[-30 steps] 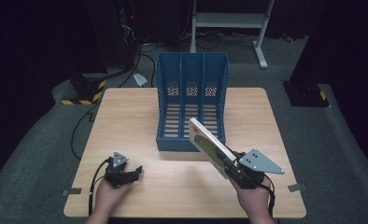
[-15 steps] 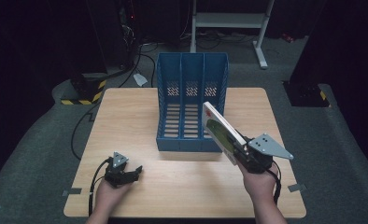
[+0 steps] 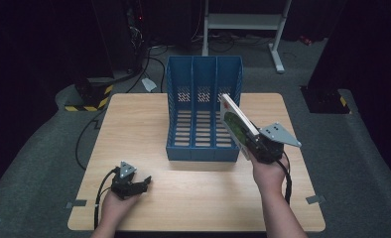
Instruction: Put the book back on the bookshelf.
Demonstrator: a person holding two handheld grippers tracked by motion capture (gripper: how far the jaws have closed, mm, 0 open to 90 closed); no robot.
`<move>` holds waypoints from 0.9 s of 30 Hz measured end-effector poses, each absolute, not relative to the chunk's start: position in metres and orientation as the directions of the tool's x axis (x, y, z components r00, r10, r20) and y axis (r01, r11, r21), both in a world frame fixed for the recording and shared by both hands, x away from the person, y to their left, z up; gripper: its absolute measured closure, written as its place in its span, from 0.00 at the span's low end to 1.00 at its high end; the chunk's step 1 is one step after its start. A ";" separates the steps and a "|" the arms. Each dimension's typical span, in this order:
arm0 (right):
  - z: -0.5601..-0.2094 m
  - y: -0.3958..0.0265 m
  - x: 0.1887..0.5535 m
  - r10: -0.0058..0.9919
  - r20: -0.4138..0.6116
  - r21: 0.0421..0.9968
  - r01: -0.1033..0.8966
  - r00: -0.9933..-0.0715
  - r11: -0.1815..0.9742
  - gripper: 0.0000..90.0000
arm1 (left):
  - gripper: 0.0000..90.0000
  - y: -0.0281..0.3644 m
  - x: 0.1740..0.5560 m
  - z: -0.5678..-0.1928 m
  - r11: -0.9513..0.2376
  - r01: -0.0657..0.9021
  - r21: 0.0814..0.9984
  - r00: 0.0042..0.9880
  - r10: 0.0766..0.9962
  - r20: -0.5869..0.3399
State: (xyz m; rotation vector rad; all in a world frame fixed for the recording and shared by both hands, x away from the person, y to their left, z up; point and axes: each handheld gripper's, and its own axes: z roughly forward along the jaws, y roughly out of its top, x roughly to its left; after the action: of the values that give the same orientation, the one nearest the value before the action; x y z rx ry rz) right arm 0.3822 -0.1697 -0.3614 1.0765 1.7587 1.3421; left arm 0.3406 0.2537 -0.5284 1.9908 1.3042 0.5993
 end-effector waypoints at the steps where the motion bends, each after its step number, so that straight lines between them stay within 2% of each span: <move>1: -0.361 -0.169 0.385 0.902 -0.027 0.967 0.216 -0.431 0.132 0.84 | 0.27 0.254 0.341 -0.528 -0.273 0.610 0.744 0.394 0.919 0.014; 18: -0.370 -0.152 0.434 0.930 0.023 0.958 0.275 -0.366 0.084 0.84 | 0.27 0.254 0.341 -0.528 -0.270 0.611 0.744 0.395 0.919 0.010; 27: -0.378 -0.140 0.455 0.940 0.016 0.951 0.297 -0.341 0.092 0.84 | 0.27 0.254 0.341 -0.528 -0.269 0.611 0.745 0.394 0.919 0.008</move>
State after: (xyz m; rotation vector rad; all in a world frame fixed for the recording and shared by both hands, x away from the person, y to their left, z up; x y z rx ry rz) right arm 0.4554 -0.1402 -0.3776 1.2236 1.7254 1.2663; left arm 0.3406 0.2535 -0.5284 1.9884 1.3053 0.5929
